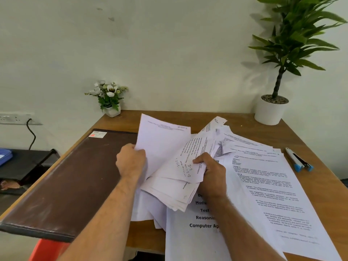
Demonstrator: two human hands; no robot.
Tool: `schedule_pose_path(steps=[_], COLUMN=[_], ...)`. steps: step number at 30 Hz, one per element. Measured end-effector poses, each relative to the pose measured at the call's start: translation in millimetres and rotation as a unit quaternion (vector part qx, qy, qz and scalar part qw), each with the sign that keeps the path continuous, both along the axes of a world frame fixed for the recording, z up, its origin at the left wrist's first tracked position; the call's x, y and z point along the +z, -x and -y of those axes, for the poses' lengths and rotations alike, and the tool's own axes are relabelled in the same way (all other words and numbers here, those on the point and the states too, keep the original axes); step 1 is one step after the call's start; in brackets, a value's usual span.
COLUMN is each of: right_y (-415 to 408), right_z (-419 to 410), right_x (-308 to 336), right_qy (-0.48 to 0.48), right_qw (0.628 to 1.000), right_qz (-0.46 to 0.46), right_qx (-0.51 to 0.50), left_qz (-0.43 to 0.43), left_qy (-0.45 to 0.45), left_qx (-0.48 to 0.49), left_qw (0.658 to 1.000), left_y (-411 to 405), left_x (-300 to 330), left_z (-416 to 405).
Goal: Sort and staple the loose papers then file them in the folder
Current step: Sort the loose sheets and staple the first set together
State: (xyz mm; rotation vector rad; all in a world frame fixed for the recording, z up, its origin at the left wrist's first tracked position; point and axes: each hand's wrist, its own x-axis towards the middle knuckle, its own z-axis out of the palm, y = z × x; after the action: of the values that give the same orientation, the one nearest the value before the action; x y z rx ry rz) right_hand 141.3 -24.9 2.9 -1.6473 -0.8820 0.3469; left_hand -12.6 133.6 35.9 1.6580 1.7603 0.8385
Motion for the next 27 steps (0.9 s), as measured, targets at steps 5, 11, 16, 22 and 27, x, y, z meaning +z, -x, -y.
schedule_pose_path(steps=[5,11,16,22,27], right_y=[0.6,4.6,6.7,4.3,3.8], right_z=[0.9,-1.0,-1.7,0.0,-2.9], right_x=[-7.9,-6.1,-7.6,-10.0,-5.4], right_qy=[0.012,0.016,0.016,0.027,0.02], right_qw=[0.994,0.992,0.994,0.994,0.995], right_qz=[0.105,0.123,0.106,0.104,0.1], right_qx=[-0.009,-0.005,-0.002,0.003,0.007], left_qz=[0.016,0.001,0.026,0.085,0.099], left_qy=[0.025,0.039,0.01,0.038,0.025], left_qx=[-0.073,-0.166,-0.105,-0.061,-0.053], left_qw=[0.997,0.985,0.994,0.994,0.993], left_y=[5.1,0.4,2.8,12.8,13.5], left_x=[9.8,21.0,23.8,9.2,10.8], left_z=[5.4,30.8,37.2,26.0,22.3])
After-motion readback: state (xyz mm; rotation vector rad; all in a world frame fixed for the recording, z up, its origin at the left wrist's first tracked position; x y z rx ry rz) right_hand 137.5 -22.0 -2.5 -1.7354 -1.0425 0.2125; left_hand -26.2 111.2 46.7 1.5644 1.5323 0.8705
